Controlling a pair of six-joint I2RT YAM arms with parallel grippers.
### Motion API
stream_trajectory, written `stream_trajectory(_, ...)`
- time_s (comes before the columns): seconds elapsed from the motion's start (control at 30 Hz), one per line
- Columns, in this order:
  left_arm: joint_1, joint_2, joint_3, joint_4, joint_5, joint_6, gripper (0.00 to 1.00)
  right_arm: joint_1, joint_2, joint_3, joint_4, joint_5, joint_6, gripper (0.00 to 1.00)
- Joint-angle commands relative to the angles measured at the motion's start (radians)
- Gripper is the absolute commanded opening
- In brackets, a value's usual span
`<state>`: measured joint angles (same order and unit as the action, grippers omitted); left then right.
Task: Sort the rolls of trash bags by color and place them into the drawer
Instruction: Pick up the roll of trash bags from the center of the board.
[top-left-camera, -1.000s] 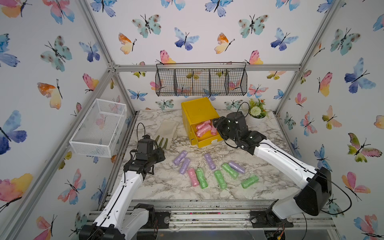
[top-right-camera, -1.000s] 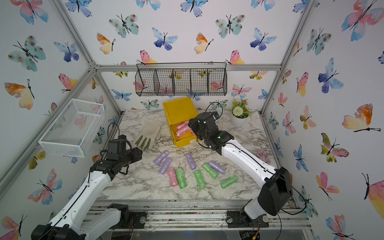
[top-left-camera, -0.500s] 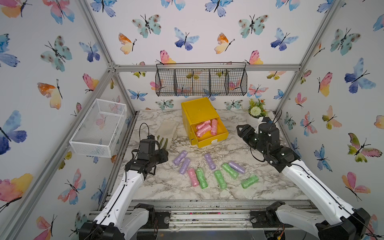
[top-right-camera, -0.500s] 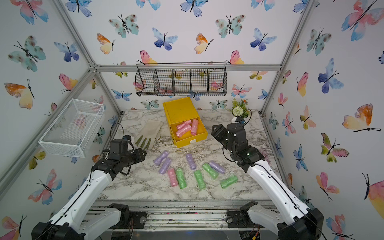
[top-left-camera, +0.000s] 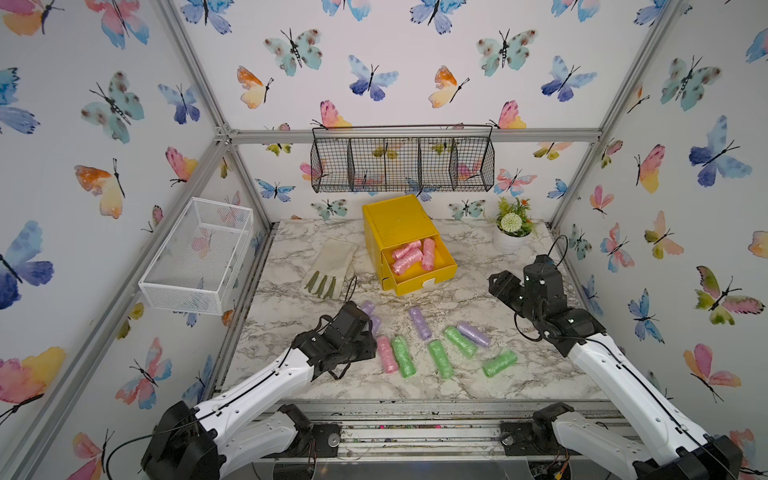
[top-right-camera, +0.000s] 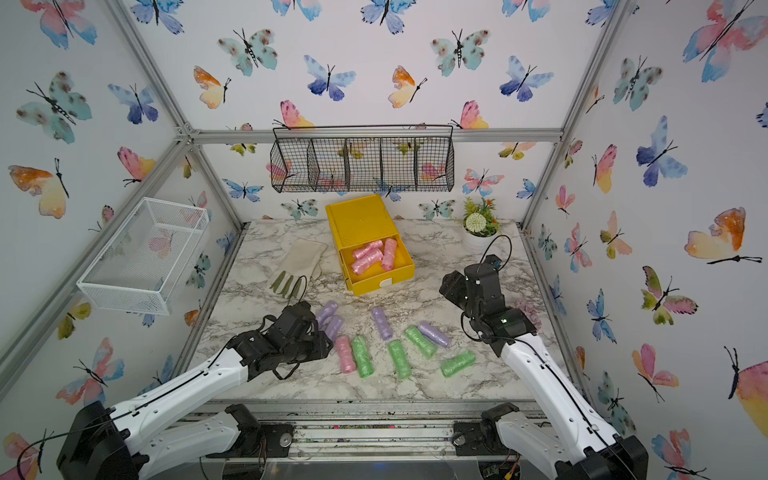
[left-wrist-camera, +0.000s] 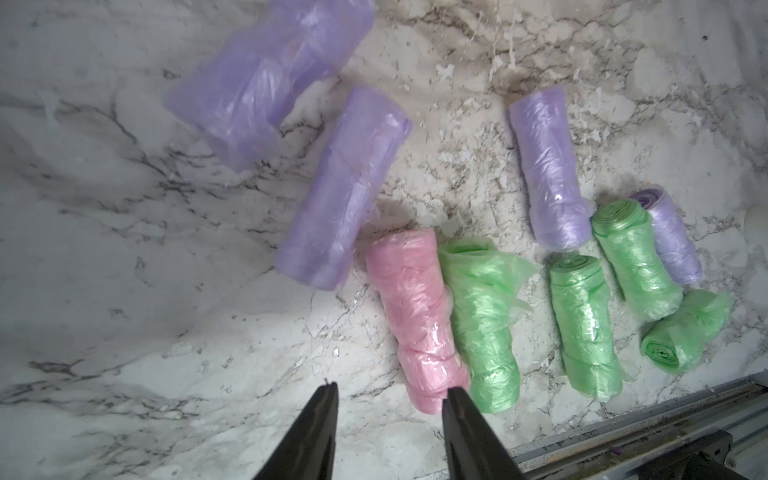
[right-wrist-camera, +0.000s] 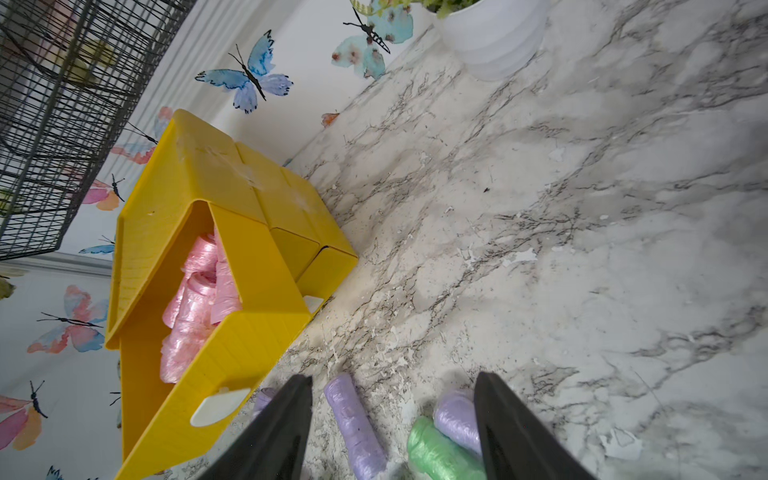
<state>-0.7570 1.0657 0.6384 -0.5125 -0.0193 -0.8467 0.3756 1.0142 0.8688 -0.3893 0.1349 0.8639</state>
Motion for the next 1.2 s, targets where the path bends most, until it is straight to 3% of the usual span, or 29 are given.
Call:
stream_trajectory(0.0,-0.047,0.040,-0.025,0.000,-0.047,-0.146,0.48,-0.012,-0.023,-0.019,-0.023,0.008,-0.028,0.68)
stream_trajectory(0.5,-0.089,0.182,0.001,0.121,-0.040,-0.177,0.57,-0.032,-0.040,-0.050,-0.023,-0.009,-0.037,0.68)
stream_trajectory(1.17,-0.087,0.358,0.049,0.181,-0.024,-0.132,0.55,-0.035,-0.062,-0.061,-0.035,-0.014,-0.034,0.68)
